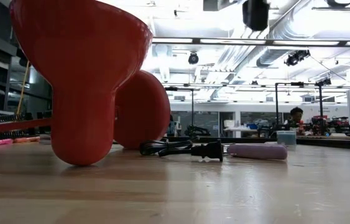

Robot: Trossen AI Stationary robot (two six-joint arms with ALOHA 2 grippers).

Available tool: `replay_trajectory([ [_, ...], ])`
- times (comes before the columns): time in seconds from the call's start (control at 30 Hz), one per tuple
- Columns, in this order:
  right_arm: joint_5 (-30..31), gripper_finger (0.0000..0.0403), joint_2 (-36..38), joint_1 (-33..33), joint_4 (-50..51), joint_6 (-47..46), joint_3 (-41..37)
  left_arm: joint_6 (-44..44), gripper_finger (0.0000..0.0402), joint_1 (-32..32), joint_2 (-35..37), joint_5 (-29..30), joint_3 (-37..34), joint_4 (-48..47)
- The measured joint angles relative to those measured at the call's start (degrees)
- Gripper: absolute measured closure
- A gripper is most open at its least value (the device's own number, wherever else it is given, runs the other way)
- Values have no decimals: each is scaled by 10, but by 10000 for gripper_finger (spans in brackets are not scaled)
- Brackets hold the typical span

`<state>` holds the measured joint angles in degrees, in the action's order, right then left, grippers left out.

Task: Screw lightbulb
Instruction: Insert the lightbulb into the red desk lamp

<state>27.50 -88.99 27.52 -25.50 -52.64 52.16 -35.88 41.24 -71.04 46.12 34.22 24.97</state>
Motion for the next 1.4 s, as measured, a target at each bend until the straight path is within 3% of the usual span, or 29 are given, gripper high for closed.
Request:
replay_trajectory([
  [0.2, -42, 403, -57, -25, 0, -13, 14, -21, 318, 5, -58, -6, 1, 76],
  [0.3, -52, 403, -62, -32, -1, -10, 14, -50, 318, 8, -93, -14, 1, 101],
  [0.43, -120, 403, -63, -43, -16, 1, 15, -74, 318, 11, -132, -19, 1, 107],
  [0.53, -137, 403, -63, -43, -7, 1, 15, -76, 318, 12, -152, -20, 1, 123],
  [0.8, -140, 403, -63, -45, -4, 2, 15, -57, 318, 12, -159, -26, 1, 123],
  [1.4, -148, 403, -63, -57, -24, 17, 15, 31, 318, -36, -157, -124, 2, 97],
])
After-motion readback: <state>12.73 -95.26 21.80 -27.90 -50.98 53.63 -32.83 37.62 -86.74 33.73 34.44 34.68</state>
